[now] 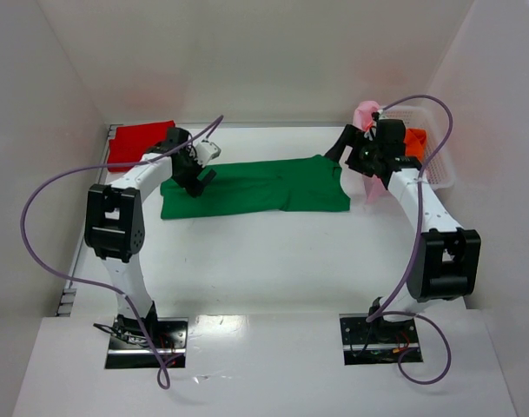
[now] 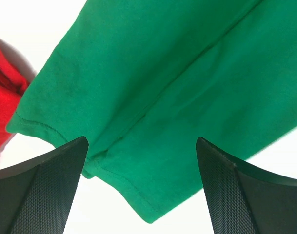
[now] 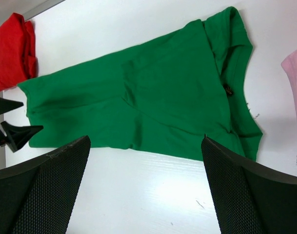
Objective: Fold and stack the t-shirts
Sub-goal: Rotate the tshirt 90 degrees
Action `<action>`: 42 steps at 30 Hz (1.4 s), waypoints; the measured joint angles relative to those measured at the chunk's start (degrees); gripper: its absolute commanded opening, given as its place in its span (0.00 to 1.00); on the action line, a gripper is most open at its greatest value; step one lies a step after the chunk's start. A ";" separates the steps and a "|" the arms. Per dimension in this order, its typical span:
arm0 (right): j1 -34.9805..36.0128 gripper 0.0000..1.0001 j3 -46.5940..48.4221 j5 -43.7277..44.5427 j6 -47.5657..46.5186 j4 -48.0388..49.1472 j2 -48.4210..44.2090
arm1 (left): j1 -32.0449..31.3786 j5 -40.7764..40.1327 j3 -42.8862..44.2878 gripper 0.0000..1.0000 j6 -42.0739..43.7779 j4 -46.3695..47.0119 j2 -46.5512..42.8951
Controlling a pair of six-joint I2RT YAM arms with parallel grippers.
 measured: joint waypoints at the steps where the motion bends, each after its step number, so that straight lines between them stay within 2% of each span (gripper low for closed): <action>1: 0.00 1.00 -0.09 -0.12 0.06 -0.05 -0.24 | 0.00 -0.34 -0.01 0.99 0.03 0.27 0.26; 16: -0.26 1.00 -0.50 -0.42 0.39 -2.17 -1.67 | -0.26 -1.90 1.81 0.99 1.46 0.22 6.72; 25: -0.33 1.00 -0.70 -0.40 0.37 -2.46 -2.92 | -4.13 -6.35 2.05 0.99 1.31 -0.75 6.73; 30: -0.33 1.00 -0.70 -0.43 0.35 -2.42 -3.24 | -8.98 -8.78 2.42 0.99 -0.10 -3.49 6.73; 35: -0.33 1.00 -0.70 -0.44 0.08 -2.42 -3.25 | -16.27 -9.24 2.43 0.99 -5.06 -7.92 6.46; 42: -0.37 1.00 -0.70 -0.93 -0.31 -2.36 -2.66 | -26.77 -4.53 -2.80 0.99 -15.65 -13.11 3.52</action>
